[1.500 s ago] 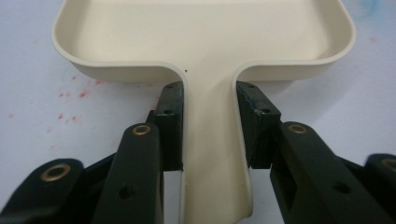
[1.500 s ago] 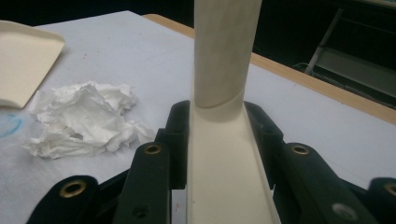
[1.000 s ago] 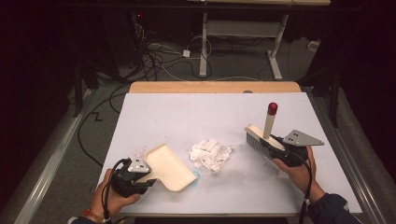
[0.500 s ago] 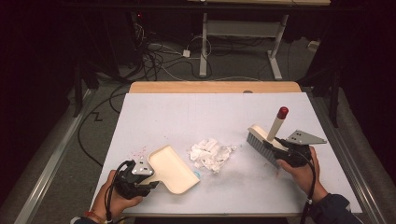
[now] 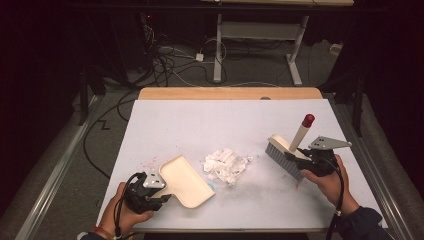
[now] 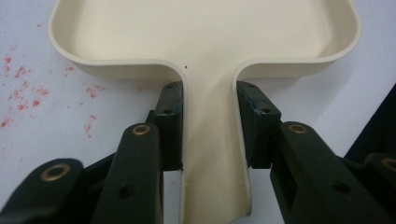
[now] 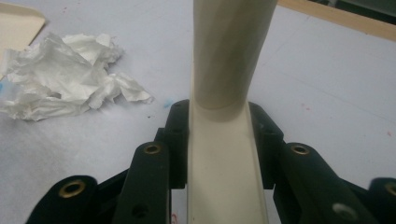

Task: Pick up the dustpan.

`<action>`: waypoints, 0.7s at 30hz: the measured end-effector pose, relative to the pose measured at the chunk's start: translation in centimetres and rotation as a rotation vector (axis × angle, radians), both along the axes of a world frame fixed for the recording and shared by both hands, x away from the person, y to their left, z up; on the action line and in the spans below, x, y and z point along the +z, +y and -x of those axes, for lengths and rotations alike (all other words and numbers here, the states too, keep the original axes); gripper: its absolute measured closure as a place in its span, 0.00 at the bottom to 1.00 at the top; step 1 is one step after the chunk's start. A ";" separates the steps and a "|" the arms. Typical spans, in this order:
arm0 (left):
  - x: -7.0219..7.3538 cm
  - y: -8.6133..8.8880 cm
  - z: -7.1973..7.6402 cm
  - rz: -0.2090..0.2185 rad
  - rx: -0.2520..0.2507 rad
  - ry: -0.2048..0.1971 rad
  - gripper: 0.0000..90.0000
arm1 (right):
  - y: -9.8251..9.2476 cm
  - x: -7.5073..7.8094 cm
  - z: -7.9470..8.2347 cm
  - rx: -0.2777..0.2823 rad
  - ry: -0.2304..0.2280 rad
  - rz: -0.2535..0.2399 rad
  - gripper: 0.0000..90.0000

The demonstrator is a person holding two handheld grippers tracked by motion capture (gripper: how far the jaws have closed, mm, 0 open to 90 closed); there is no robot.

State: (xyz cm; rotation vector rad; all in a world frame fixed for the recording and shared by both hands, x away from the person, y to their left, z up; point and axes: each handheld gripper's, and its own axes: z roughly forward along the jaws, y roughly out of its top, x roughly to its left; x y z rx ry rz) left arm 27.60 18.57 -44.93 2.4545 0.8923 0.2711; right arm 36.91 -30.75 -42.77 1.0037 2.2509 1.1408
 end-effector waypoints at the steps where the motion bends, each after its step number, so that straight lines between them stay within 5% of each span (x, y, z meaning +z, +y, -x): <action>1: 0.0 0.0 0.0 0.002 0.001 0.000 0.70 | 0.0 0.0 0.0 0.000 0.007 0.001 0.75; 4: -0.1 -0.1 -0.1 0.000 0.000 0.001 0.70 | 0.1 0.2 -0.1 0.005 0.025 0.013 0.75; 10: -0.2 -0.3 -0.2 -0.004 -0.003 0.002 0.70 | 1.0 0.3 -0.3 0.013 -0.016 0.046 0.75; 21: -0.4 -0.5 -0.3 -0.006 -0.004 0.008 0.70 | 3.2 0.3 -1.0 0.038 -0.059 0.003 0.75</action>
